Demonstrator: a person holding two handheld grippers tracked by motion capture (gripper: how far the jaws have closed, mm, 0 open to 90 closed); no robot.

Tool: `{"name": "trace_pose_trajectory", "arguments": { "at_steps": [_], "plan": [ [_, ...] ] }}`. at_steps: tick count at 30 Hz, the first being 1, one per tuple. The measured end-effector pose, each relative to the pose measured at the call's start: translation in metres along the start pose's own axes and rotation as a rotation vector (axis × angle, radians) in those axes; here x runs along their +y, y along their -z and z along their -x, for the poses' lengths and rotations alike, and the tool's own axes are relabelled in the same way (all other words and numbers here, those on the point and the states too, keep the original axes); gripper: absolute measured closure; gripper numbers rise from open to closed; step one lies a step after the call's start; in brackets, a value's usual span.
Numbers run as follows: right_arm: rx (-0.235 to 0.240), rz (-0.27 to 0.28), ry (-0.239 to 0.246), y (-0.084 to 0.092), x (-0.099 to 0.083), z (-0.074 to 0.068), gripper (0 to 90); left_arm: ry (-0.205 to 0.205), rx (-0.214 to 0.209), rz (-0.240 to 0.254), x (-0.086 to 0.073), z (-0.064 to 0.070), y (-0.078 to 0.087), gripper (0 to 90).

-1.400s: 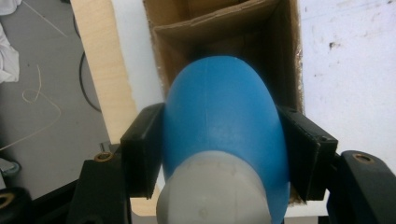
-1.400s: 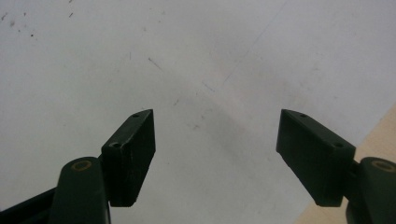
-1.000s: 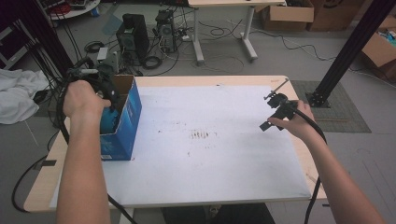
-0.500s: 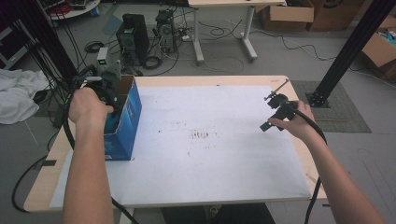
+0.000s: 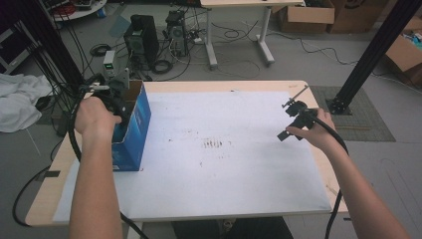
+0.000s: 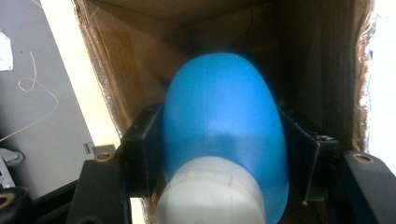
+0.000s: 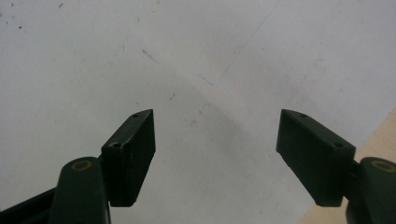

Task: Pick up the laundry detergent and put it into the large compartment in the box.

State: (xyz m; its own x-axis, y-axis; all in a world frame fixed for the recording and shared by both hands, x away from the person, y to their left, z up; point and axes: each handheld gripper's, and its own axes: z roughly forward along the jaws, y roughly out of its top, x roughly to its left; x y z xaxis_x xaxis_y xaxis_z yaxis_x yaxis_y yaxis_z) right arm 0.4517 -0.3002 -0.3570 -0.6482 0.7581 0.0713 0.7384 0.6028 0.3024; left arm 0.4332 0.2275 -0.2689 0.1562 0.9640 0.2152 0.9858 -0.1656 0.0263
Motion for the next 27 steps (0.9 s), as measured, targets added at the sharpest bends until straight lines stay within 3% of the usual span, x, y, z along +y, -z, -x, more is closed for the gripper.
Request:
{"name": "trace_pose_trajectory", "arguments": {
  "at_steps": [27],
  "plan": [
    [-0.002, 0.003, -0.004, 0.0016, -0.0022, 0.0005, 28.4, 0.017, -0.011, 0.014, -0.0015, -0.0003, -0.0017, 37.9]
  ]
}}
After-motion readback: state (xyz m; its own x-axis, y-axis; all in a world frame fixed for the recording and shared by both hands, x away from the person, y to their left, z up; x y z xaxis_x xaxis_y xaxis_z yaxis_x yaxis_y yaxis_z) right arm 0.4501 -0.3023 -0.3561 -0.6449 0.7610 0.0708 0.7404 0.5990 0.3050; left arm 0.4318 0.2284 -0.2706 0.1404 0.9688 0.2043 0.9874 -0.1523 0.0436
